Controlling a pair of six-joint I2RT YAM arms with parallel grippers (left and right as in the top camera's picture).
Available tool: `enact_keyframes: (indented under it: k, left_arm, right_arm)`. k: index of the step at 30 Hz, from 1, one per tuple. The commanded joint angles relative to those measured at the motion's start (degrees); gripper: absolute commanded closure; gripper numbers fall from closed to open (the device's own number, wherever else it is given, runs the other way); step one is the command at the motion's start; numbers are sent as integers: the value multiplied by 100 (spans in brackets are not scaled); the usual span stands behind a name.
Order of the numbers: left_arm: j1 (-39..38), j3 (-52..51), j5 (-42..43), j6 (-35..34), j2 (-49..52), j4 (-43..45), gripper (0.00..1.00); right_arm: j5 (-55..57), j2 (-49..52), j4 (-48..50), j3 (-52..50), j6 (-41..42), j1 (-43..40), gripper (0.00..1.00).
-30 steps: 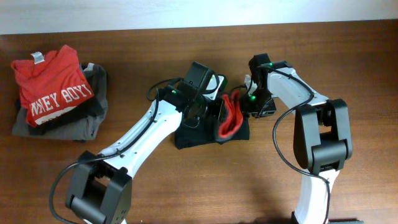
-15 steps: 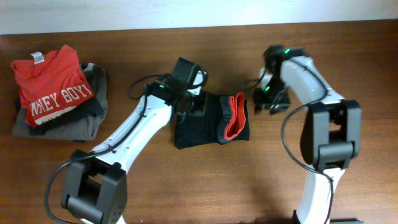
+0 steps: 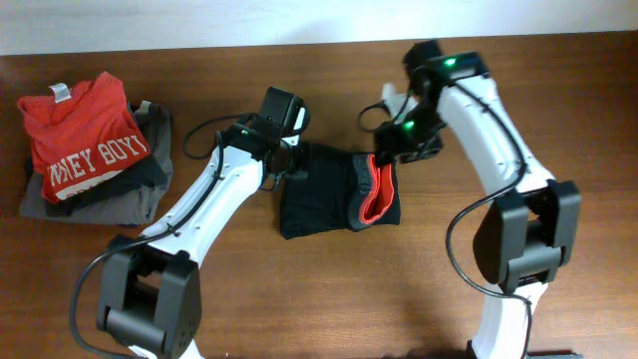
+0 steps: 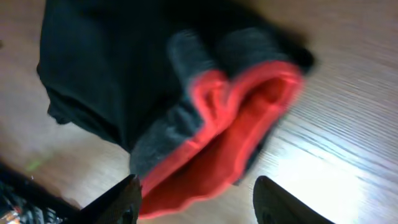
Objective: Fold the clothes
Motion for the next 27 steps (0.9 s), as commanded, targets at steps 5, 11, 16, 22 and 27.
enact_keyframes:
  k: [5,11,16,22,27]
  left_arm:
    - [13,98,-74,90,321,-96,66]
    - [11,98,-74,90,321,-118,60]
    - [11,98,-74,87,321,-181,60]
    - [11,98,-74,90,321,-284,58]
    - [11,98,-74,90,321,-334,48]
  right_arm:
    - [-225,22,313,-887,-103,393,38]
    - [-396,22,498,-1537,-105,525,38]
    - [844,22,680,-2103,177,470,38]
    - [1735,22,1169,-2334,787,168,39]
    - [1722,17,1311,-2323,800,142,39]
